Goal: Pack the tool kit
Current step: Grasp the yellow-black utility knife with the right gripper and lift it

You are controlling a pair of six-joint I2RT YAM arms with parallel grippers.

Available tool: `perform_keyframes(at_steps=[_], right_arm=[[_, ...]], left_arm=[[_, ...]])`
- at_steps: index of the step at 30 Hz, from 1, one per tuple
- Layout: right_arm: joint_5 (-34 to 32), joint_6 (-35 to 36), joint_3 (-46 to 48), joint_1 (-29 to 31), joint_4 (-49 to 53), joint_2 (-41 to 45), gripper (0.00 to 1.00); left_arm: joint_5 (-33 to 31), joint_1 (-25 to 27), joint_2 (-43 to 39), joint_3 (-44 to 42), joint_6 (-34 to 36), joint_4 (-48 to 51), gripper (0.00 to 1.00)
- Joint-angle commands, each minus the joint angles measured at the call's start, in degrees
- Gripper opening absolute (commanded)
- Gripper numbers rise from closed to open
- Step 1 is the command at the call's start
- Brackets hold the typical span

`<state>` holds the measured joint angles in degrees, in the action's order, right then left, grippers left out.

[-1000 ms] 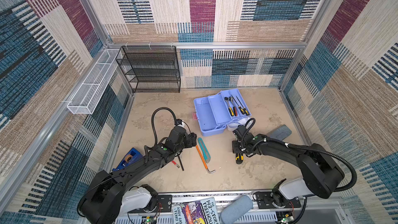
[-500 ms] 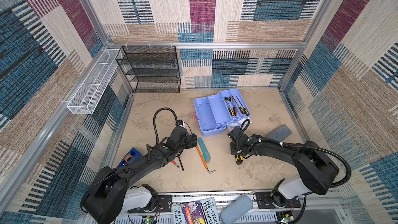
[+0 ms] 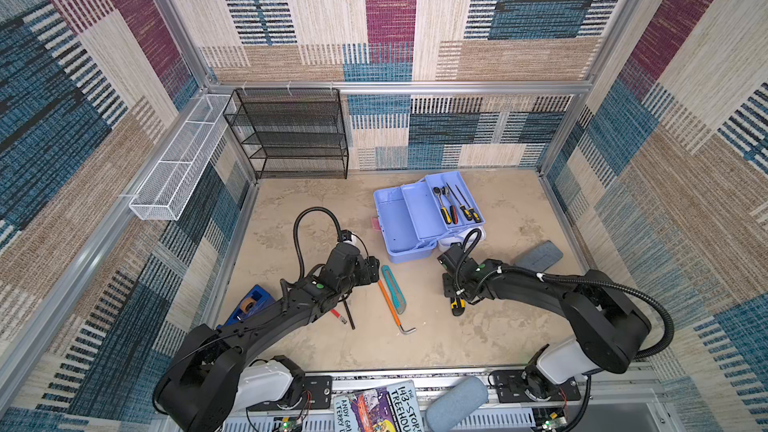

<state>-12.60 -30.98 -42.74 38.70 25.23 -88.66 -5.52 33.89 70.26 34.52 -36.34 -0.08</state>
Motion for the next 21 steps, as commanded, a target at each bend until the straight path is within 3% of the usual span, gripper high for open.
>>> perform_keyframes(at_steps=[1, 21], right_arm=[[2.83, 0.37, 0.24, -0.01, 0.64, -1.49, 0.29], [5.27, -1.45, 0.35, 0.16, -5.99, 2.62, 0.22]], left_arm=[[-0.56, -0.05, -0.22, 0.28, -1.00, 0.54, 0.83], [-0.32, -0.14, -0.21, 1.42, -0.75, 1.70, 0.83]])
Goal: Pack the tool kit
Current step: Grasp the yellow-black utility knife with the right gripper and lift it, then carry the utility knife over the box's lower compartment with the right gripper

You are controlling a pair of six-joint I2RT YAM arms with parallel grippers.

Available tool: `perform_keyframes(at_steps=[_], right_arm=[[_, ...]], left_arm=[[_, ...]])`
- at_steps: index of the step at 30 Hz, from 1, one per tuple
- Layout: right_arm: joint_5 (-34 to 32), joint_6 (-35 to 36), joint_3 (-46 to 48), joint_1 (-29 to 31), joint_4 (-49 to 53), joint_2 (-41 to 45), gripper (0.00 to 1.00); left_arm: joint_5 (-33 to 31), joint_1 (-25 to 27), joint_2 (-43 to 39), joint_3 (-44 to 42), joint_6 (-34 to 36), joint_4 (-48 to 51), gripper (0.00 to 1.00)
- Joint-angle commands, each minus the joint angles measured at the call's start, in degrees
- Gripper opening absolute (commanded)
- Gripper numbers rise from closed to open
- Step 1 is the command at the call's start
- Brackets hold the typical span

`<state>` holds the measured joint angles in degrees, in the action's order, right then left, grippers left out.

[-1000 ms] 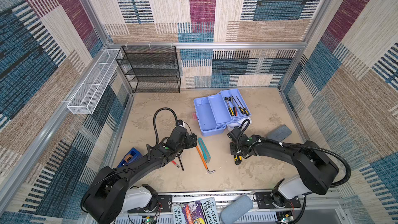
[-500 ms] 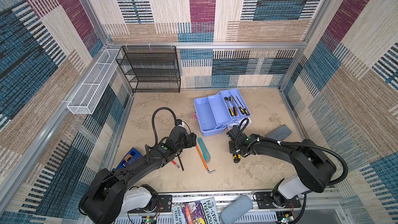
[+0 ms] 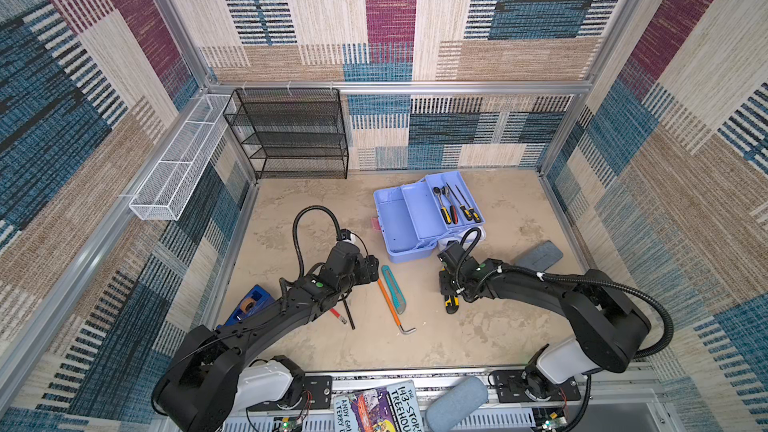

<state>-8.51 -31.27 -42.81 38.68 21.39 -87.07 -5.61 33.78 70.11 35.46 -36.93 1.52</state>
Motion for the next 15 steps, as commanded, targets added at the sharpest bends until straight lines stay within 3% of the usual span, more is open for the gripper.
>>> perform_keyframes(at_steps=[1, 15], right_arm=[[1.71, -1.17, 0.57, 0.31, -2.67, 1.35, 0.22], [2.99, -0.89, 0.88, 1.58, -5.65, 4.18, 0.22]], left_arm=[[-0.11, -0.03, -0.10, 0.48, -0.18, 0.11, 0.83], [0.09, -0.03, -0.66, 0.59, -0.49, 0.20, 0.83]])
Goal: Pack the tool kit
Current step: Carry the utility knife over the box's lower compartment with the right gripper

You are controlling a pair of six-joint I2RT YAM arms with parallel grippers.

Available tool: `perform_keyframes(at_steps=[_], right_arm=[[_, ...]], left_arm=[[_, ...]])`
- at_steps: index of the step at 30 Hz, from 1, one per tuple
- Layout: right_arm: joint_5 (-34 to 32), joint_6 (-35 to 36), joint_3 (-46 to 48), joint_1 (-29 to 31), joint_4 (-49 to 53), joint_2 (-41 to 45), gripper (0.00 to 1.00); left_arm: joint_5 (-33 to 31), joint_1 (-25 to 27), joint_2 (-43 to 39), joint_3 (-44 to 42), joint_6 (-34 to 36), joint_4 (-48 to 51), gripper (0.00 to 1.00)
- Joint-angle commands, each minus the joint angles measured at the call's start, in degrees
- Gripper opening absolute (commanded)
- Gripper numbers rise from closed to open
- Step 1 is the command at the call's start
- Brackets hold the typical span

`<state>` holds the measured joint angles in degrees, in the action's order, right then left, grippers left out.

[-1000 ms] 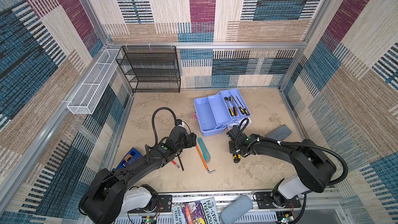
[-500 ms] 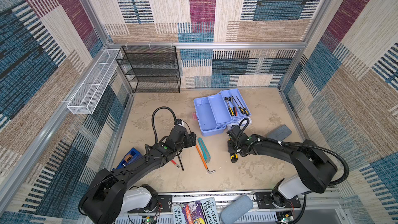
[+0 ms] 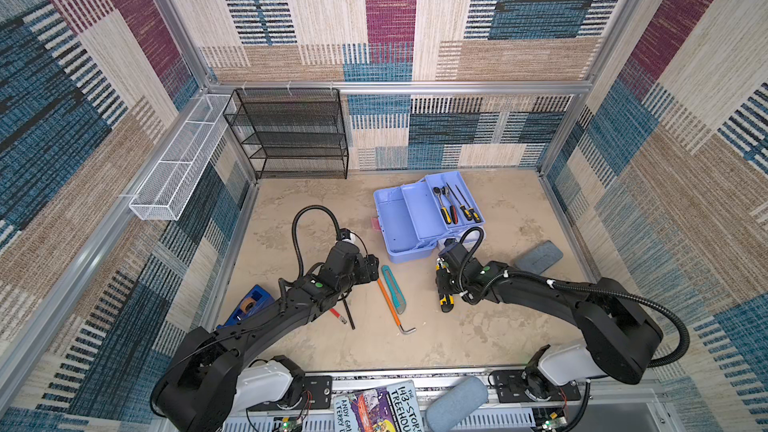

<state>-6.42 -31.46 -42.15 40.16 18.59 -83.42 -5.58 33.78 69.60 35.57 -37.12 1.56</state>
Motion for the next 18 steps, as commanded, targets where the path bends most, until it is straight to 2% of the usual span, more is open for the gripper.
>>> perform_keyframes(at_steps=[1, 6, 18], right_arm=[[1.41, -1.03, 0.34, 0.24, -3.42, 0.67, 0.22], [3.22, -1.94, -0.27, 2.04, -6.00, 0.12, 0.22], [3.72, 1.26, -7.28, 4.49, -6.41, -0.81, 0.22]], left_arm=[[0.19, -0.03, -0.06, 0.59, -0.24, 0.13, 0.83], [0.40, -0.04, 0.41, 0.81, -0.59, -0.23, 0.83], [0.76, -0.03, 0.70, 1.40, -0.55, 0.16, 0.82]])
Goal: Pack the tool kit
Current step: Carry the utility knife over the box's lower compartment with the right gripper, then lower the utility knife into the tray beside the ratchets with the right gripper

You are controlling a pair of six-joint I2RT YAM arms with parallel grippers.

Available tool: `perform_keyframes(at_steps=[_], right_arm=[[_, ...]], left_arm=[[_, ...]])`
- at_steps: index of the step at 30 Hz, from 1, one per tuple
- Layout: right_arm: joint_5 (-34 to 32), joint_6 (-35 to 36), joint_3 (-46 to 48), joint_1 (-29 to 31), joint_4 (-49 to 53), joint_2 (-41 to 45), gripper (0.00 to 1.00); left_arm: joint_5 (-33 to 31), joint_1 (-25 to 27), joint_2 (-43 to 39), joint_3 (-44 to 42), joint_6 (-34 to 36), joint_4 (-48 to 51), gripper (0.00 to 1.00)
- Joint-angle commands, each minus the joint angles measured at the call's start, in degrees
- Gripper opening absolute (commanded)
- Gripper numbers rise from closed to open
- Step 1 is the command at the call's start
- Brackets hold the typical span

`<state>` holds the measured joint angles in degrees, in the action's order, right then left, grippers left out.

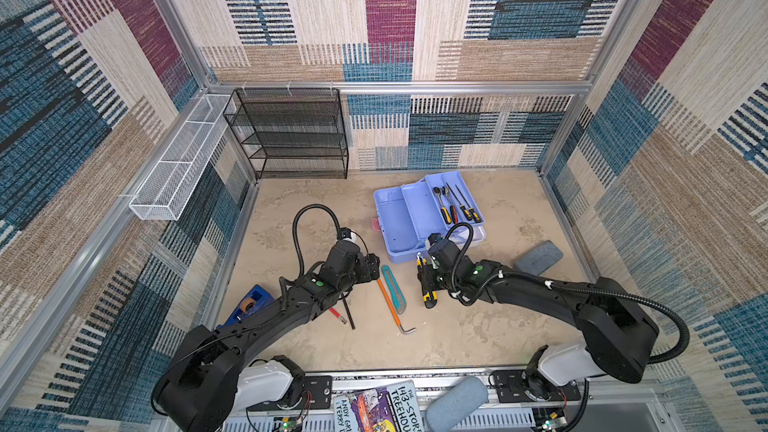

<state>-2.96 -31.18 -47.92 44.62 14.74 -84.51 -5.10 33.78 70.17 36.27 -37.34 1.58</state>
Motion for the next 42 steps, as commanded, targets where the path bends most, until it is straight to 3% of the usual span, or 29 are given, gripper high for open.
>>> perform_keyframes(at_steps=[1, 10, 21, 29, 42], right_arm=[[0.11, 1.48, -2.69, 0.03, -2.14, 0.07, 0.23], [-3.83, 9.53, -14.74, -0.43, 2.65, -4.54, 0.24], [-7.92, 18.43, -32.30, -8.50, 9.28, -15.41, 0.25], [-12.93, 24.00, -46.39, -11.27, 13.29, -27.99, 0.25], [-12.17, 26.15, -54.95, -13.95, 17.61, -36.91, 0.28]], left_arm=[[0.27, 0.01, 0.14, 0.81, -0.25, 0.23, 0.82], [0.53, -0.03, 0.46, 2.29, 0.61, 1.43, 0.82], [0.37, -0.03, -0.06, 2.14, 0.29, 1.49, 0.82], [0.13, -0.03, -0.56, 2.03, 0.27, 1.49, 0.82], [-0.87, -0.03, -2.63, -0.06, -0.46, 1.18, 0.82]])
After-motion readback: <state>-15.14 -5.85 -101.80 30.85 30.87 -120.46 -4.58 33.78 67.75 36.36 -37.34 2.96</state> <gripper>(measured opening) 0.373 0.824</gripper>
